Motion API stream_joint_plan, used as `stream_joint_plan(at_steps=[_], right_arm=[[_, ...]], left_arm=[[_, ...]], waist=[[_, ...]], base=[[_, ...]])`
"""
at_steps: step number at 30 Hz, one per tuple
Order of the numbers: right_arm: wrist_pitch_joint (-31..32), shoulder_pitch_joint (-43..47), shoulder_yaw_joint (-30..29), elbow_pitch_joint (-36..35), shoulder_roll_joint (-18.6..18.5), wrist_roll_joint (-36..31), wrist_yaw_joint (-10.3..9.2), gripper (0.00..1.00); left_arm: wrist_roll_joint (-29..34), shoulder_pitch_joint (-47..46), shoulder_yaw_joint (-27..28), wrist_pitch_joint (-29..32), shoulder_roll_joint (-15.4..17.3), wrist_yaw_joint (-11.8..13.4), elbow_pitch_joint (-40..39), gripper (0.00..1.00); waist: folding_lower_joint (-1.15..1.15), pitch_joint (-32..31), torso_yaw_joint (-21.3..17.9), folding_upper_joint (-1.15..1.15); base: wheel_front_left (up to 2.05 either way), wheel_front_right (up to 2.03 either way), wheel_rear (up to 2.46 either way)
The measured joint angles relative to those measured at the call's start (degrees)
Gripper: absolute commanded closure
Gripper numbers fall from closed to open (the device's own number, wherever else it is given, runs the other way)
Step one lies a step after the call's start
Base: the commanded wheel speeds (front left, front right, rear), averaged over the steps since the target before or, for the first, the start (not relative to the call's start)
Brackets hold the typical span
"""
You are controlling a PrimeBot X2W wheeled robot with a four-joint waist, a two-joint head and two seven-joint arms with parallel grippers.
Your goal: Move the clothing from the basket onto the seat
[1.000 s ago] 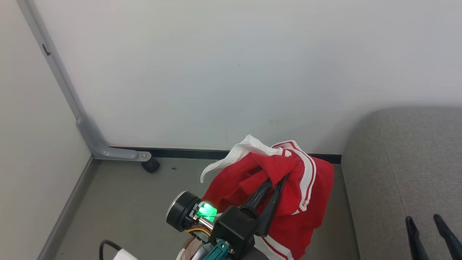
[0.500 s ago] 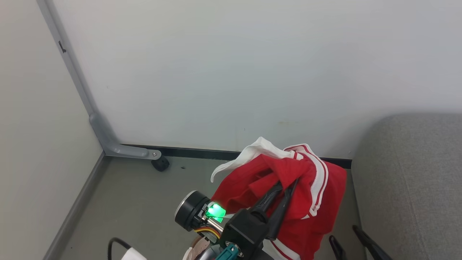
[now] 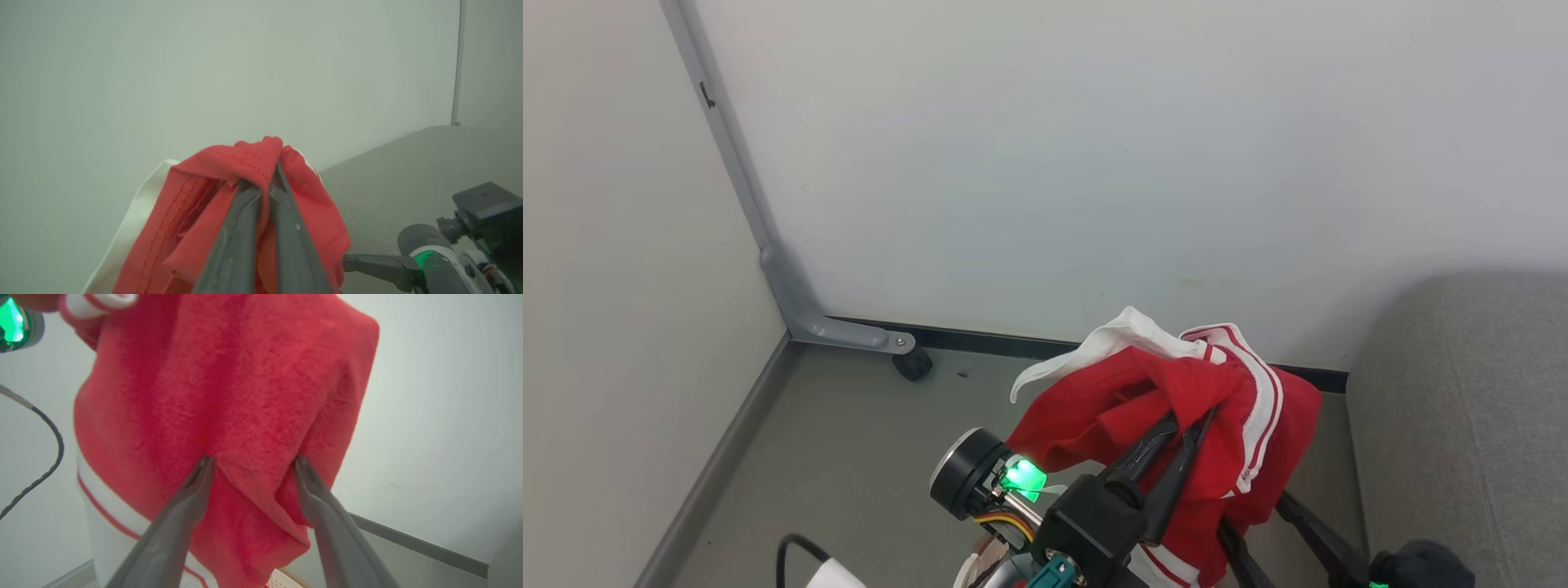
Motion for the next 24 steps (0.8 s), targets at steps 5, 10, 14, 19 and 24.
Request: stream_joint_plan(at_steps=[5,10,14,19,24], right_arm=[[0.00,-2.45,3.34,1.16,0.11,0.08,0.07,0.93],[0.02,-4.39,8.04,1.33,-0.51,0.83,0.21,1.00],[0.01,-5.50,10.84,1.32,-2.01,2.15,0.22,1.00],[0.01,-6.68,12.20,1.42,-3.20,4.09,0.22,1.00],[0.01,-7.38,12.69,1.61,-3.88,4.98,0.22,1.00]], left_arm=[[-0.04,-0.01,0.25,0.10,0.02,0.00,-0.20,1.00],[-0.04,-0.01,0.19,0.44,0.01,0.00,-0.43,1.00],[-0.04,-0.01,0.21,0.52,0.01,0.00,-0.46,1.00],[-0.03,0.02,0.38,0.54,0.01,0.00,-0.46,1.00],[-0.02,0.05,0.79,0.58,0.01,0.00,-0.46,1.00]], waist=[[0.00,-0.16,0.78,0.00],[0.00,-0.19,1.10,0.00],[0.00,-0.10,1.34,0.00],[0.00,0.03,1.47,0.00],[0.00,0.03,1.37,0.00]], base=[[0.00,0.00,0.00],[0.00,0.00,0.00],[0.00,0.00,0.00],[0.00,0.00,0.00],[0.00,0.00,0.00]])
